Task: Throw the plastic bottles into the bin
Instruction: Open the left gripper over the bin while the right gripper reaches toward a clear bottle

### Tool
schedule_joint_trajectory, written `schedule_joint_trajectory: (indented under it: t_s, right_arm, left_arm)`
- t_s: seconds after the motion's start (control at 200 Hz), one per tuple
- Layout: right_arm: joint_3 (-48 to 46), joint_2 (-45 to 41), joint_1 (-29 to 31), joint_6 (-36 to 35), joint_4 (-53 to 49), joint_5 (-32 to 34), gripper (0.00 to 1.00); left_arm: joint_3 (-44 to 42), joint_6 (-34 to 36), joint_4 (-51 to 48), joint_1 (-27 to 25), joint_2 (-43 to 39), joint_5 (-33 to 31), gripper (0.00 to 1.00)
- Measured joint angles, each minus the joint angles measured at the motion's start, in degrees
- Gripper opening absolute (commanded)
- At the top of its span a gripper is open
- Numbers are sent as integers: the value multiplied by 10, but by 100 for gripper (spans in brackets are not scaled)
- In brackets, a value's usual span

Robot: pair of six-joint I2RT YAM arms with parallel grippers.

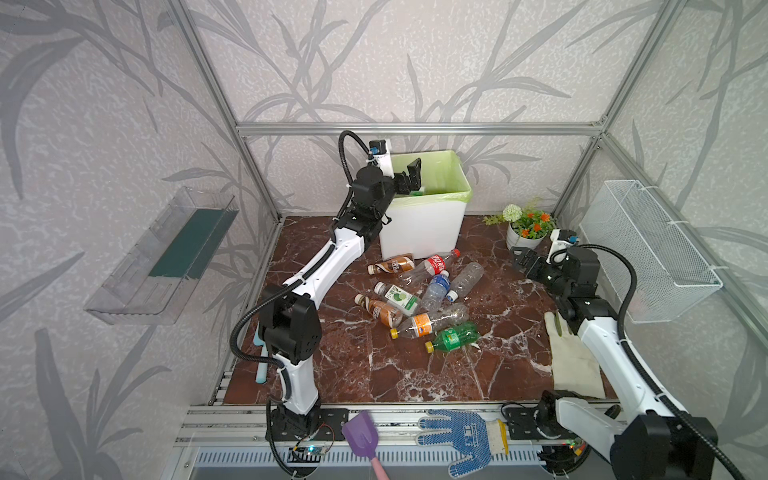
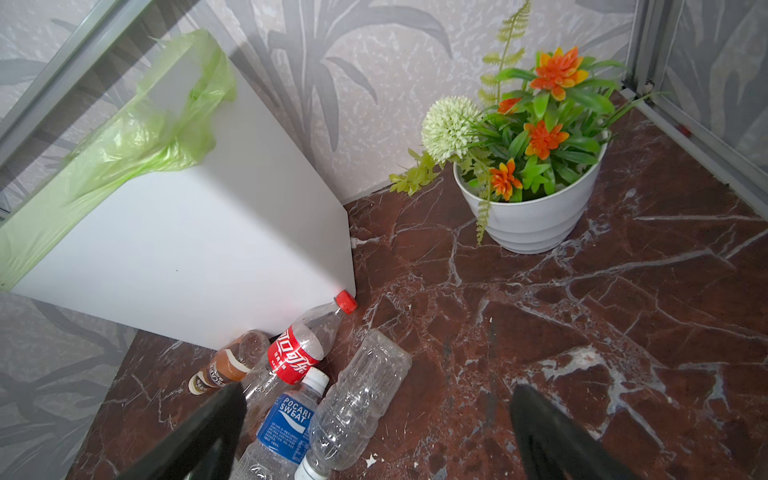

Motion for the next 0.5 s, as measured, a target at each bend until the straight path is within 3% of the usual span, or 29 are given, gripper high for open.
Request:
schedule_joint_trajectory:
  t_s: [0.3,0.5]
  right_arm:
    - [-25,4,1,33,-18,-16,100]
    - [-19,47,35,57,-40,-9,100]
  left_arm:
    - [-141,15,81,0,-227,-4,99]
    - [-300,38,48,0,-298,-40,99]
